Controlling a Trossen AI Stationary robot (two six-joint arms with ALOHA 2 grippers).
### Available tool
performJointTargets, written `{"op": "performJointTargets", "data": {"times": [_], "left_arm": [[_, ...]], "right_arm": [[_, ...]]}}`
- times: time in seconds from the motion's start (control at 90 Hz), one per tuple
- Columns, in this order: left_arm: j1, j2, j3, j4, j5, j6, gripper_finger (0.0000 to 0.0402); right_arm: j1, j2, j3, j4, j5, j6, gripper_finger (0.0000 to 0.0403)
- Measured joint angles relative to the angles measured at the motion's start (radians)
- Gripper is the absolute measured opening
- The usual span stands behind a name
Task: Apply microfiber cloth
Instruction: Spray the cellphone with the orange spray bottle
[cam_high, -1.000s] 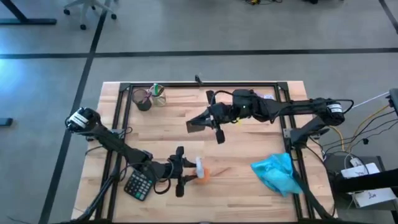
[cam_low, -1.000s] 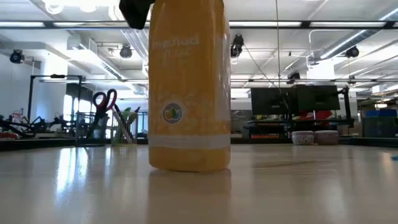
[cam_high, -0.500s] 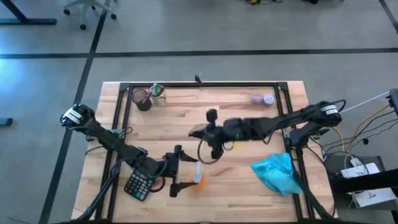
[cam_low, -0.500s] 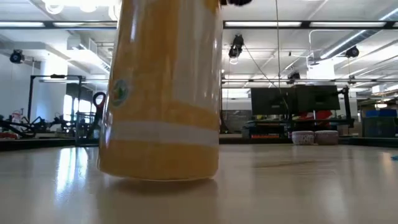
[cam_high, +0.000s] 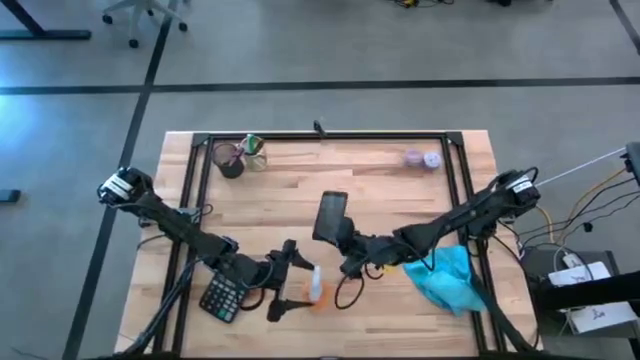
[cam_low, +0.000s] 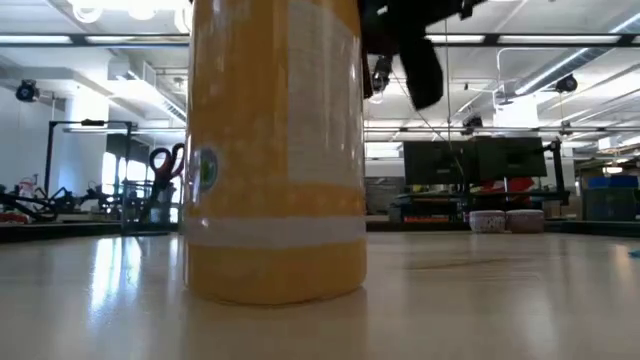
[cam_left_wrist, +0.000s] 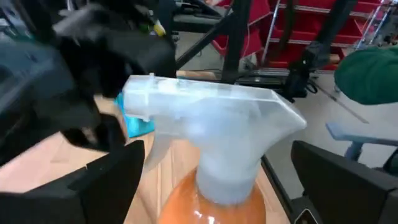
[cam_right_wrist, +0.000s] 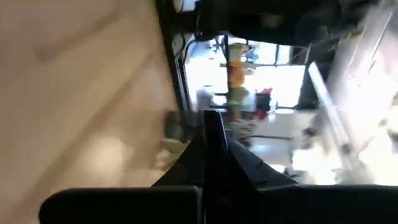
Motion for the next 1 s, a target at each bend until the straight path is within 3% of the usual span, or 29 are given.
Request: {"op": "performJointTargets", "data": {"times": [0.211, 0.322, 0.467, 0.822, 1.0], "left_arm": [[0.003, 0.000, 0.000, -0.005, -0.007, 0.054, 0.0387], [0.003, 0.002, -0.001, -0.009, 0.000, 0.068, 0.0387], [0.004, 0.011, -0.001, -0.007, 0.000, 0.079, 0.0387], [0.007, 0.053, -0.002, 0.023, 0.000, 0.099, 0.0387], [0.007, 0.051, -0.002, 0.027, -0.013, 0.134, 0.0387]], "right_arm": [[0.015, 0.050, -0.006, 0.034, 0.063, -0.323, 0.0007], [0.020, 0.048, -0.014, 0.041, 0.083, -0.640, 0.0007], [0.028, 0.048, -0.015, 0.070, 0.106, -0.659, 0.0007], [0.023, 0.052, -0.016, 0.072, 0.135, -0.972, 0.0007], [0.041, 0.052, -0.016, 0.070, 0.133, -1.022, 0.0007]]}}
